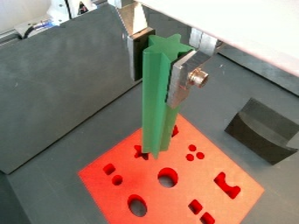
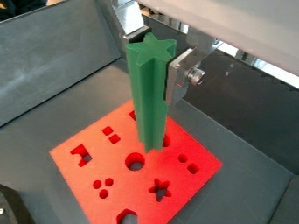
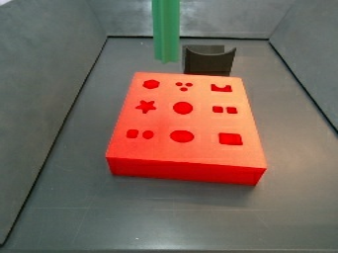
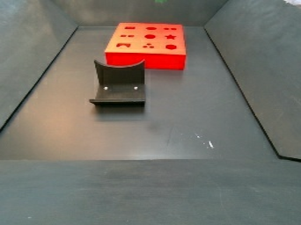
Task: Insert the star object.
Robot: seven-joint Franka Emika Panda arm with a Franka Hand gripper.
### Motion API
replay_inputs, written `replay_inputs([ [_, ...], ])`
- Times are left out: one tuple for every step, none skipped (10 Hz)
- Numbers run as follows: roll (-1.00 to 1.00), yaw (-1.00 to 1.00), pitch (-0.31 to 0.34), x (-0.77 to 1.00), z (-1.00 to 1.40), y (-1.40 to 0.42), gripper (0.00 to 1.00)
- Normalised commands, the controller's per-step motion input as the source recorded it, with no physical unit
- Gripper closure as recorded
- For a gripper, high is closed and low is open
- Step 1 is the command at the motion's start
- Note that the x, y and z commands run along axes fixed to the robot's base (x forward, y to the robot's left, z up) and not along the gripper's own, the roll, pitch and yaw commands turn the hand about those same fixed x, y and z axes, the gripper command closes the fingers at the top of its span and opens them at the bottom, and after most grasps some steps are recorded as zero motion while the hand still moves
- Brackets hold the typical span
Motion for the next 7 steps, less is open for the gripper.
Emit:
replay_inputs([
  [0.03, 0.00, 0.000, 0.00, -0.03, 0.00, 1.00],
  [0.12, 0.00, 0.170, 0.00, -0.23, -0.03, 1.00],
  [0.21, 0.17, 0.364, 0.00, -0.19, -0.09, 1.00],
  [0.29, 0.39, 0.380, 0.00, -0.05, -0.14, 1.00],
  [0.23, 0.37, 0.367, 0.00, -0.17, -0.19, 1.00],
  [0.24, 0.49, 0.289, -0.03, -0.27, -0.12, 1.00],
  [0.18, 0.72, 0.234, 0.00, -0.43, 0.00, 1.00],
])
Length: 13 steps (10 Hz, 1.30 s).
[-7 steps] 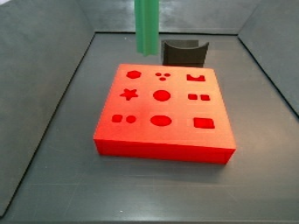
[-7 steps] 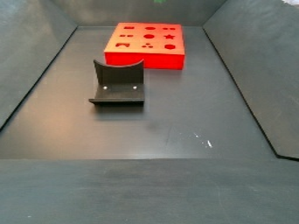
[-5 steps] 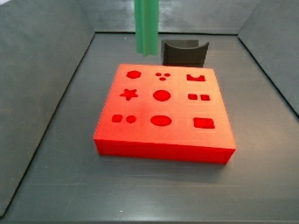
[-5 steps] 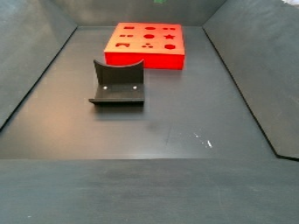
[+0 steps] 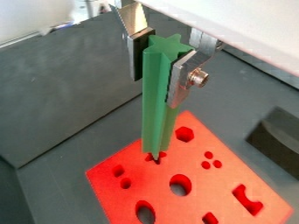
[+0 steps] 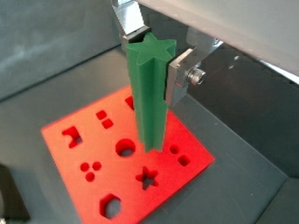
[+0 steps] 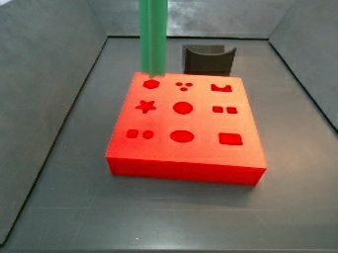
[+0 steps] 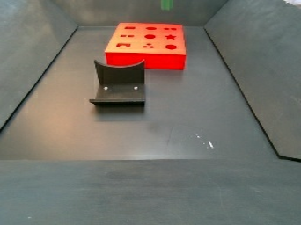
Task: Insert the star object.
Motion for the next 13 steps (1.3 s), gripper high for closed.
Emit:
replay_inputs([
  [0.18, 0.84, 0.171, 0.00, -0.41, 0.00, 1.00],
  [0.24, 0.75, 0.180, 0.00, -0.30, 0.04, 1.00],
  [0.27, 0.53, 0.199, 0.16, -0.28, 0.14, 1.00],
  [0.27, 0.36, 0.151, 0.17, -0.27, 0.08, 1.00],
  [0.24, 0.35, 0.119, 0.00, -0.31, 0.14, 1.00],
  [0.16, 0.35, 0.037, 0.00, -0.25, 0.07, 1.00],
  [0.04, 0.32, 0.000, 0.00, -0.23, 0.05, 1.00],
  [0.00, 0.37, 0.000, 0.00, -0.25, 0.12, 1.00],
  [-0.04, 0.30, -0.034, -0.04, -0.21, 0.11, 1.00],
  [-0.11, 0.29, -0.083, 0.00, -0.17, 0.11, 1.00],
  [-0.17, 0.22, -0.214, 0.00, -0.06, 0.01, 1.00],
  [-0.22, 0.19, -0.254, 0.00, -0.06, 0.06, 1.00],
  [-0.19, 0.18, -0.244, 0.00, -0.09, 0.01, 1.00],
])
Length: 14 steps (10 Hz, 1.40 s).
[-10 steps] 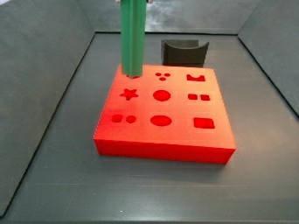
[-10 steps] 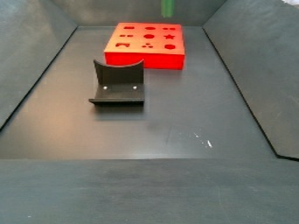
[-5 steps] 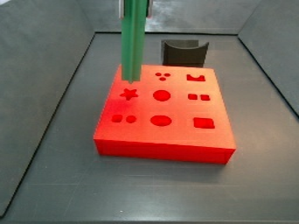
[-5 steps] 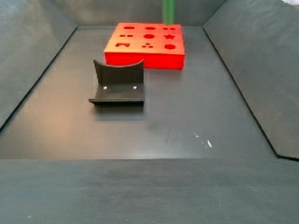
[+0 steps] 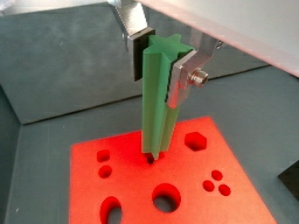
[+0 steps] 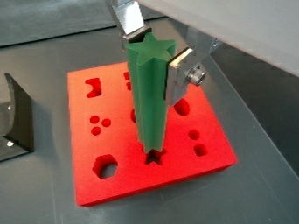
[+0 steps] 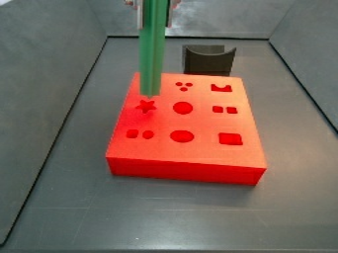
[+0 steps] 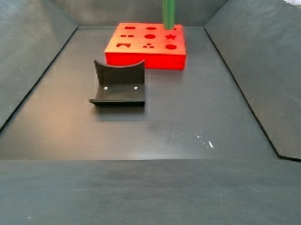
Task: Insert the star object.
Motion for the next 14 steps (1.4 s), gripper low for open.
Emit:
replay_inputs([
  [-0.15, 0.18, -0.234, -0.02, -0.13, 0.00, 1.00],
  [-0.14, 0.17, -0.221, -0.05, -0.20, 0.00, 1.00],
  [-0.02, 0.09, -0.137, 0.00, -0.08, 0.00, 1.00],
  [-0.03, 0.00, -0.004, 0.03, 0.00, 0.00, 1.00],
  [0.00, 0.00, 0.000, 0.00, 0.00, 0.00, 1.00],
  [0.01, 0.00, -0.001, 0.00, 0.00, -0.03, 1.00],
  [0.23, -0.20, -0.059, -0.03, -0.23, -0.40, 1.00],
  [0.23, -0.28, -0.131, 0.09, -0.15, -0.14, 1.00],
  [0.22, -0.30, -0.227, 0.00, -0.05, 0.00, 1.00],
  [0.19, -0.26, -0.241, 0.10, -0.02, 0.00, 1.00],
  [0.15, -0.23, -0.323, 0.00, 0.00, 0.00, 1.00],
  [0.00, -0.07, -0.223, -0.25, 0.09, 0.03, 1.00],
  [0.00, -0.05, -0.243, -0.33, 0.00, 0.03, 1.00],
  [-0.07, 0.00, -0.293, -0.31, -0.03, 0.11, 1.00],
])
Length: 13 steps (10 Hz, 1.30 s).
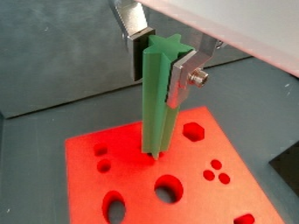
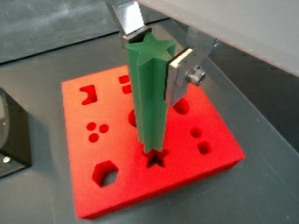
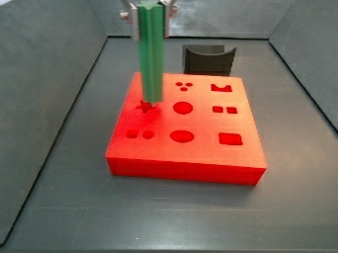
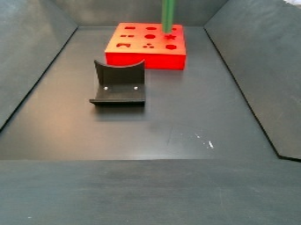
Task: Insert the star object.
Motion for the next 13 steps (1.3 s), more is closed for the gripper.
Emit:
replay_inputs([
  [-0.08, 0.00, -0.251, -0.20, -0.13, 0.06, 1.00],
  [-0.05, 0.00, -0.193, -0.07, -0.21, 0.00, 1.00],
  [-0.04, 0.00, -0.121, 0.00, -0.19, -0.01, 1.00],
  [0.00, 0.00, -0.067, 0.00, -0.19, -0.04, 1.00],
  [0.02, 0.00, 0.000, -0.01, -0.09, -0.04, 1.00],
  [0.04, 0.00, 0.000, -0.12, -0.10, 0.00, 1.00],
  [0.00, 0.02, 0.000, -0.18, -0.04, -0.07, 1.00],
  [0.00, 0.01, -0.004, -0.31, -0.03, 0.00, 1.00],
  [0.00, 0.02, -0.030, -0.17, -0.03, 0.00, 1.00],
  [0.00, 0.01, -0.089, -0.09, -0.11, -0.05, 1.00],
  [0.00, 0.00, -0.097, 0.00, -0.12, -0.08, 1.00],
  [0.00, 0.00, 0.000, 0.04, 0.00, -0.06, 1.00],
  [0.01, -0.02, 0.000, 0.00, -0.01, 0.00, 1.00],
])
